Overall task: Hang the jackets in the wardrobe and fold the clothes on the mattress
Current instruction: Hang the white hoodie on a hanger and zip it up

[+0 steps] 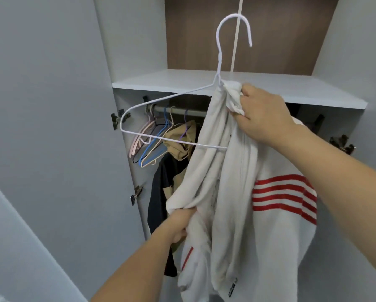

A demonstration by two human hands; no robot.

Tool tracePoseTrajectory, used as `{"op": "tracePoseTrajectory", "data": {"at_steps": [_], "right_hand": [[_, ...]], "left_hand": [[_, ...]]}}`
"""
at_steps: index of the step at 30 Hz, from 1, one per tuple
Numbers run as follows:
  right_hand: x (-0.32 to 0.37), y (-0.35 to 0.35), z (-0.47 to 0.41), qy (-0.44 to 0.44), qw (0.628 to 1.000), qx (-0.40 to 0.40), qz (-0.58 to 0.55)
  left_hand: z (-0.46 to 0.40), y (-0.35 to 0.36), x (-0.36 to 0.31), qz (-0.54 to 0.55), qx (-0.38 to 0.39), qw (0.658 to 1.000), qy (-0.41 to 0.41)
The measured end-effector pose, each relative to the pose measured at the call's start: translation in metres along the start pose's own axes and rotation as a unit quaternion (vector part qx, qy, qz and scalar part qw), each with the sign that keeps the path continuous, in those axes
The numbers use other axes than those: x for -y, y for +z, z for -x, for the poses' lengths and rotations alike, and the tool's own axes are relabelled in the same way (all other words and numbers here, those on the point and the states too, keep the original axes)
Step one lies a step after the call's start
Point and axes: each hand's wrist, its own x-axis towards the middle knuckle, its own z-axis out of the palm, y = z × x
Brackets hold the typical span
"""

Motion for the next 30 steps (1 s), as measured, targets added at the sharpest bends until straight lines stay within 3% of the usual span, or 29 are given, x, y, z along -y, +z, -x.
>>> {"op": "tracePoseTrajectory", "data": {"at_steps": [5,8,11,17,30], "right_hand": [[-0.025,0.009,0.037,0.04,0.99,0.094,-0.096],[-0.032,0.024,0.057,0.075,0.972,0.143,-0.172],[-0.045,0.032,0.066,0.123,0.949,0.12,-0.264],[-0.05,0.032,0.062,0.118,0.935,0.067,-0.327],[-0.036,0.007,0.046,0.119,0.878,0.076,-0.458]], "left_hand": [[0.019,-0.061,-0.07,0.035,-0.058,0.993,0.092],[0.04,-0.089,-0.131,-0.02,-0.064,0.99,0.126],[0.066,-0.112,-0.183,-0.09,-0.097,0.984,0.12],[0.09,-0.124,-0.248,-0.152,-0.183,0.961,0.14],[0.087,-0.137,-0.294,-0.235,-0.304,0.888,0.251]]}}
